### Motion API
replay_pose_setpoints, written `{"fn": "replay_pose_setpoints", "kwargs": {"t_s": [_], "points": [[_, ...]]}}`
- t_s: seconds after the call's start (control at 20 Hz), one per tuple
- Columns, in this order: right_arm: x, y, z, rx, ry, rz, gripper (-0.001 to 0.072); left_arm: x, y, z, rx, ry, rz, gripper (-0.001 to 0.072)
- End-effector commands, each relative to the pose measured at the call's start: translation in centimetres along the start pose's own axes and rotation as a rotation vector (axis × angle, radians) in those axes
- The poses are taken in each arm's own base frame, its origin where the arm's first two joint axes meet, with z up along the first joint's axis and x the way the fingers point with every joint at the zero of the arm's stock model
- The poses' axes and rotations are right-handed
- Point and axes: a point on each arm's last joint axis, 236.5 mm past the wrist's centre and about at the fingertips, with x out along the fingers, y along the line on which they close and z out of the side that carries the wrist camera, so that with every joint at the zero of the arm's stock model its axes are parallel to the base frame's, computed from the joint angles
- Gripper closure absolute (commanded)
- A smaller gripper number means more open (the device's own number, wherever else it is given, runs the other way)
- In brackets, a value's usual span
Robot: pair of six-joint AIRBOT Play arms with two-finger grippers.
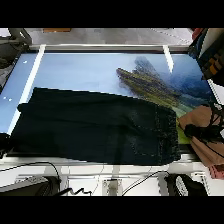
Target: Fold the clothes and pants, and hang the long-sleeved shirts on hangers.
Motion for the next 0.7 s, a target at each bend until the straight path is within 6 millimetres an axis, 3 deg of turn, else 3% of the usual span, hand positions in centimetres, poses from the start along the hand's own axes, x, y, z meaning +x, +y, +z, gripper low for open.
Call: {"fn": "replay_pose_setpoints", "kwargs": {"t_s": [0.0,0.1,0.25,0.45,0.55,0.65], "points": [[-0.5,-2.0,-4.0,-0.03,0.171,-0.085,0.0403,-0.2,-3.5,2.7,0.039,-0.117,-0.153,0.0691],[-1.2,-3.5,-6.5,-0.06,0.282,-0.143,0.0402,-1.7,-5.1,3.8,0.191,-0.19,-0.179,0.0688],[-1.6,-3.3,-9.0,-0.077,0.391,-0.129,0.0386,-4.1,-5.9,5.5,0.29,-0.296,-0.138,0.0688],[-0.1,-0.2,-13.6,-0.095,0.544,0.029,0.0378,-5.1,-6.4,5.9,0.336,-0.329,-0.128,0.0688],[0.9,2.7,-15.2,-0.068,0.577,0.156,0.0193,-5.1,-6.4,5.9,0.337,-0.327,-0.128,0.0687],[2.1,3.4,-16.1,-0.049,0.586,0.186,0.0181,-5.0,-6.4,5.8,0.338,-0.327,-0.129,0.0687]]}}
